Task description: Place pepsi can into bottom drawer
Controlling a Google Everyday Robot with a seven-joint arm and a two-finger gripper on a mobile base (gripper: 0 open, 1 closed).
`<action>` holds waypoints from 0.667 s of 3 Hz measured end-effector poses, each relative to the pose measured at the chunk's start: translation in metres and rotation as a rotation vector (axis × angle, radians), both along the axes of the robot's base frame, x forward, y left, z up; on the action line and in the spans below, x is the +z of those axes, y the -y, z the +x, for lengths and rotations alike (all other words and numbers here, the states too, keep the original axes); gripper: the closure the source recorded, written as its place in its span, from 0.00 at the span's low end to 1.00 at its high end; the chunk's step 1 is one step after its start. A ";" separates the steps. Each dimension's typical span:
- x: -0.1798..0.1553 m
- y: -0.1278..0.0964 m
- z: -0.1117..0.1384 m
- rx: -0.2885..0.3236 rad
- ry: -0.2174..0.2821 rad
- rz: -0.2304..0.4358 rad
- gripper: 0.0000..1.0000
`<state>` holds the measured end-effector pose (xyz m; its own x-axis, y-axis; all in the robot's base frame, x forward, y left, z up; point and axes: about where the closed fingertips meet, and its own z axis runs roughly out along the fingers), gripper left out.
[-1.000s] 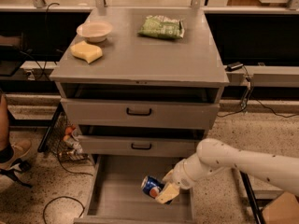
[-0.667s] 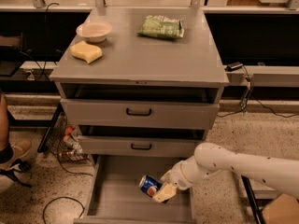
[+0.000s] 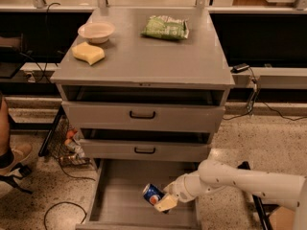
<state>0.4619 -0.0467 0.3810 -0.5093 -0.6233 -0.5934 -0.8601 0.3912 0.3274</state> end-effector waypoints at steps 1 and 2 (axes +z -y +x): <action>-0.066 -0.004 0.014 -0.100 0.000 0.049 1.00; -0.126 -0.013 0.024 -0.169 -0.023 0.098 1.00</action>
Offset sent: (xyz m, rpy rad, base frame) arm 0.0376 0.0218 -0.2087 0.1642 0.0596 -0.2687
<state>0.4860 -0.0335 0.2553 -0.6160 -0.4675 -0.6340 -0.7767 0.4951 0.3895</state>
